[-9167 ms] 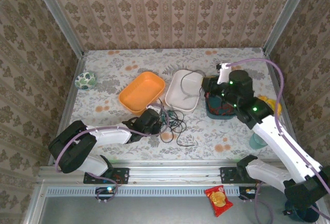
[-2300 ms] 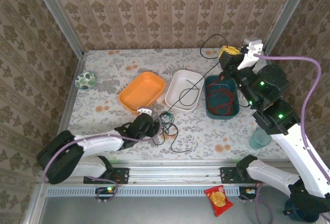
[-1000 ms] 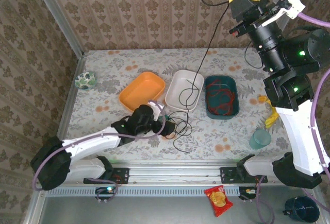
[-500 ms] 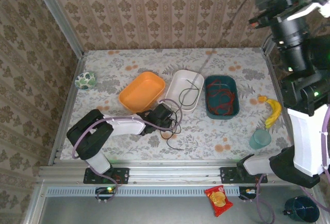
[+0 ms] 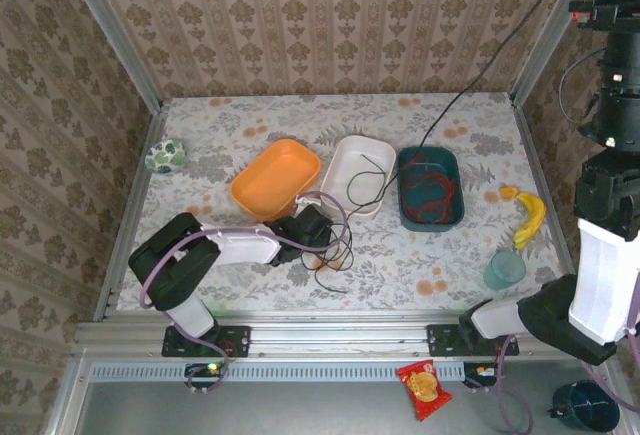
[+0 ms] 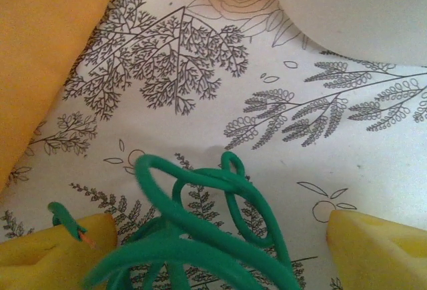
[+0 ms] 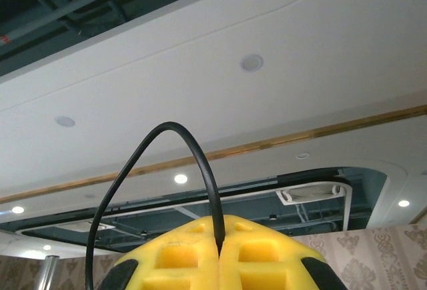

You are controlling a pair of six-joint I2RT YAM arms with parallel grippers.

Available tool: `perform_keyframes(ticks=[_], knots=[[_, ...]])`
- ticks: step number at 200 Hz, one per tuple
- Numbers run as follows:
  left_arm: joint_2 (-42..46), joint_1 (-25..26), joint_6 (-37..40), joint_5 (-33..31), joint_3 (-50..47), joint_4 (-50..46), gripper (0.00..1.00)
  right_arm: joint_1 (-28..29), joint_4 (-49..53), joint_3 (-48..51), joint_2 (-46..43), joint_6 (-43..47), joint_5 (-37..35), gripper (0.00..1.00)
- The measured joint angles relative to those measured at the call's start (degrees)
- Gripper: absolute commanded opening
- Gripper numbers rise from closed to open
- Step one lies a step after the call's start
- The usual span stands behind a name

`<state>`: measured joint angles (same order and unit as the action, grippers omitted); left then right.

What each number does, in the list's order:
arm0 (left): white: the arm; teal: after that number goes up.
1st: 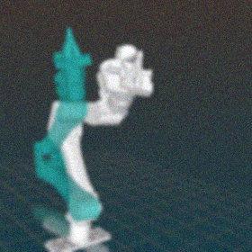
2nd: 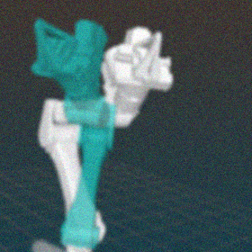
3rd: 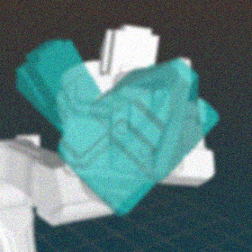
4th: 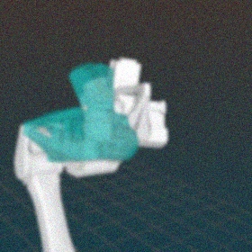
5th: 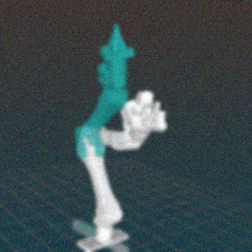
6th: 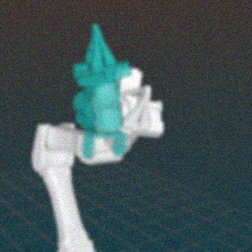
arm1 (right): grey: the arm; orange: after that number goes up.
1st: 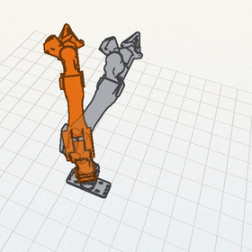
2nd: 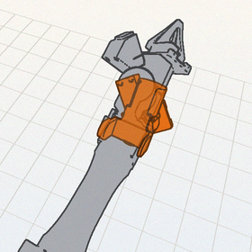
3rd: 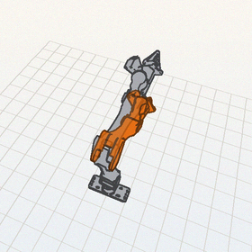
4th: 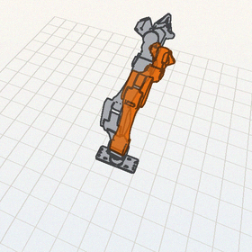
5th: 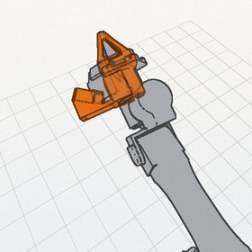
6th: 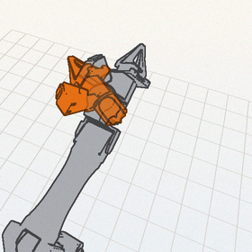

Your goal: Untangle the cables

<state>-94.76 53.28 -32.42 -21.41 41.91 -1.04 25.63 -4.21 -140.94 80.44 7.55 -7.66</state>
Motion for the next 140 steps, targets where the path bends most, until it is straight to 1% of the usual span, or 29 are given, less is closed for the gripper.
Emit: perform_keyframes(ticks=[21, 34, 49, 60, 75, 86, 87, 94, 102, 117, 140], knots=[[-0.13, -0.92, -2.86, 0.11, -0.22, 0.20, 0.83, -0.15, -2.47, -0.50, 2.05, -0.02, -1.27, 0.00], [-0.48, -1.70, -4.68, -0.15, -0.09, 0.17, 0.82, -0.66, -3.52, -3.43, 4.68, 0.02, -2.45, 0.00], [-0.94, -2.45, -6.58, -1.03, 0.22, -0.02, 0.71, -1.40, -3.34, -8.72, 8.61, 0.07, -3.67, 0.00], [-1.05, -2.71, -7.48, -1.97, 0.28, -0.42, 0.57, -1.75, -2.36, -11.76, 10.69, -0.09, -4.22, 0.00], [-1.05, -2.82, -8.26, -2.95, 0.63, -1.42, 0.32, -1.88, 0.76, -12.87, 11.32, -1.44, -4.44, 0.00], [-1.01, -2.86, -8.22, -4.02, 0.70, -1.84, 0.17, -1.90, 3.41, -12.11, 10.73, -3.34, -4.57, 0.00], [-1.01, -2.86, -7.98, -4.04, 0.72, -1.84, 0.14, -1.90, 3.85, -11.87, 10.56, -3.50, -4.61, 0.00], [-1.01, -2.84, -7.65, -4.57, 0.72, -1.88, 0.07, -1.90, 5.60, -10.58, 9.79, -4.76, -4.74, 0.00], [-0.81, -2.73, -6.82, -4.98, 0.70, -2.08, 0.01, -1.90, 7.82, -8.35, 8.74, -6.21, -5.27, 0.00], [-0.33, -2.69, -5.53, -4.90, 0.44, -2.08, 0.00, -1.46, 12.20, -3.45, 7.15, -8.44, -6.64, 0.00], [2.64, -2.69, -4.35, -3.52, -1.73, -2.71, 0.00, 0.94, 17.88, 3.78, 7.13, -10.03, -10.43, 0.00]])
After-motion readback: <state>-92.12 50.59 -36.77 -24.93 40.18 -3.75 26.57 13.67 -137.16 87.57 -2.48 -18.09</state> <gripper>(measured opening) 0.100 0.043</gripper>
